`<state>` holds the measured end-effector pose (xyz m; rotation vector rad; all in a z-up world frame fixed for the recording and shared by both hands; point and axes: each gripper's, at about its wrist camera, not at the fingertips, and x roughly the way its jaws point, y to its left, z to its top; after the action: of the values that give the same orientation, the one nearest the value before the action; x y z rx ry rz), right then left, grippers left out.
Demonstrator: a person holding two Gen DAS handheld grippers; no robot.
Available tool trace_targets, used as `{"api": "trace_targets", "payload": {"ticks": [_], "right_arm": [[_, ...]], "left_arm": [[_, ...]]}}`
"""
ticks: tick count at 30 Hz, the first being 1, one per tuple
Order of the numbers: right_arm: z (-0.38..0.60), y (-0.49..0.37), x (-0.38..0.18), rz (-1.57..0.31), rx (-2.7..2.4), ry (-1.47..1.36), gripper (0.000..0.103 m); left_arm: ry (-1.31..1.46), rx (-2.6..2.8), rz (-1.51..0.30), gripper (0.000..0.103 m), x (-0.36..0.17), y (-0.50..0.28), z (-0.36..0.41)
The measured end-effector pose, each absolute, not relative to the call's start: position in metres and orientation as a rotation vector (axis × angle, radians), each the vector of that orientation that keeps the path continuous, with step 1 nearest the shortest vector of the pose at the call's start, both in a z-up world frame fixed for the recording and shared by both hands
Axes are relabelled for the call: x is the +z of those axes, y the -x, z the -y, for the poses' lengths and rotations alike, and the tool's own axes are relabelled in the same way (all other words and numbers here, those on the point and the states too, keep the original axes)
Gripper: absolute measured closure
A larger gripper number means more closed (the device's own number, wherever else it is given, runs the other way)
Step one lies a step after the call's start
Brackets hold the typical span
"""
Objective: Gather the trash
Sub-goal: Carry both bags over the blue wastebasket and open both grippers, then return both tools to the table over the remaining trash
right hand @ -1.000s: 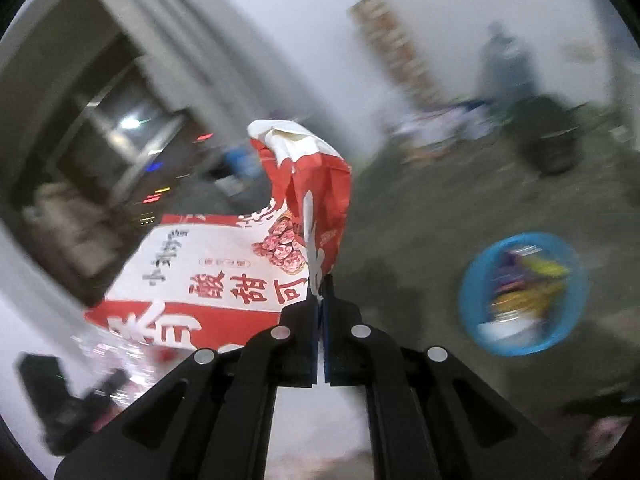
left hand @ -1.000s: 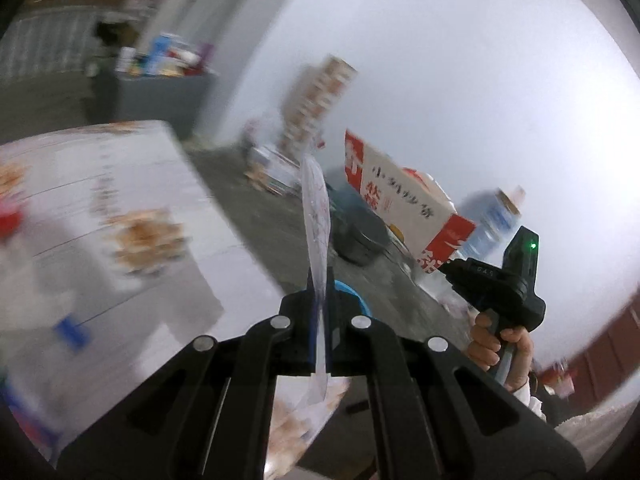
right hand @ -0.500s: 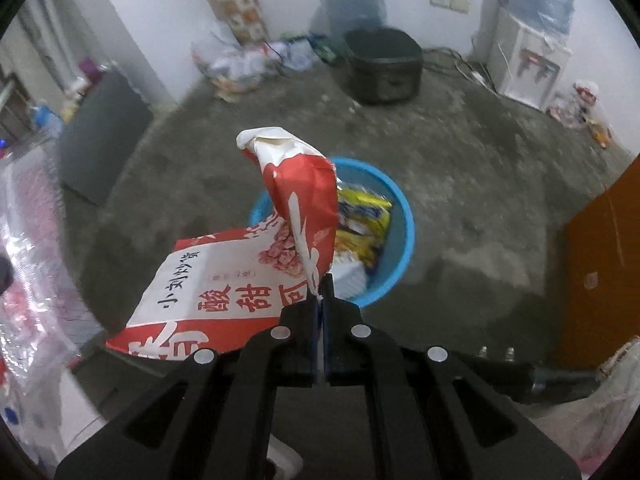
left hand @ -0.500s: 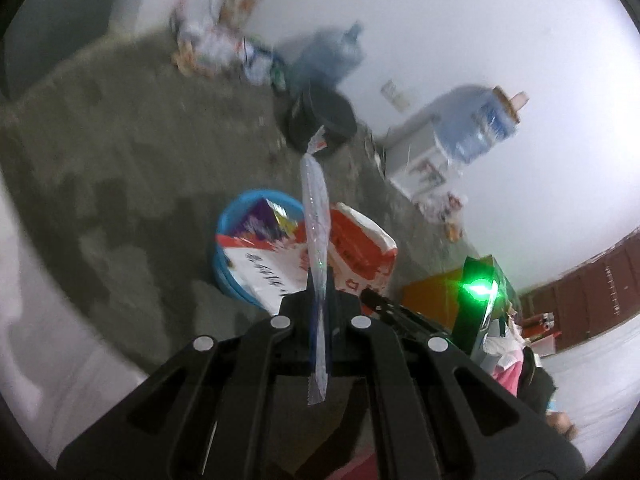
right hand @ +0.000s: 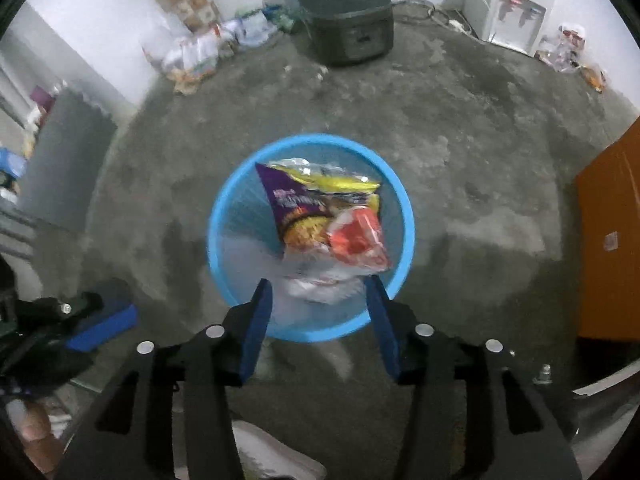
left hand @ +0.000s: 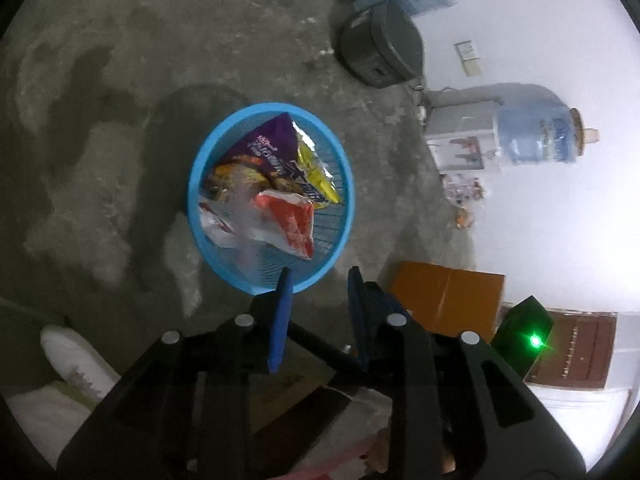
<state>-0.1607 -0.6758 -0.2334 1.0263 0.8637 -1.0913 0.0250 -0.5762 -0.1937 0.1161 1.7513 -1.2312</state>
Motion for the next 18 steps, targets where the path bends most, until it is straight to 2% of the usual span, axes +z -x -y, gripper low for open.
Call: {"api": "trace_targets", "payload": {"ticks": [11,15,18], "right_arm": [[0.663,0.169,-0.196,-0.751,-1.088,-0.965,0.051],[0.653,0.166,-0.179,-0.719,-1.061,-0.941,0.051],[0.639,0.158,-0.158,-0.693,-1.017,-0.891,0.051]], "left_arm": [[-0.073,-1.292,-1.645,0.061,-0.141,-0.031,0.559],[-0.062,-1.319,-1.562,0.059,-0.105,-0.035,0.536],[-0.084,-1.336,-1.427,0.057,-0.066,-0.035,0.506]]}}
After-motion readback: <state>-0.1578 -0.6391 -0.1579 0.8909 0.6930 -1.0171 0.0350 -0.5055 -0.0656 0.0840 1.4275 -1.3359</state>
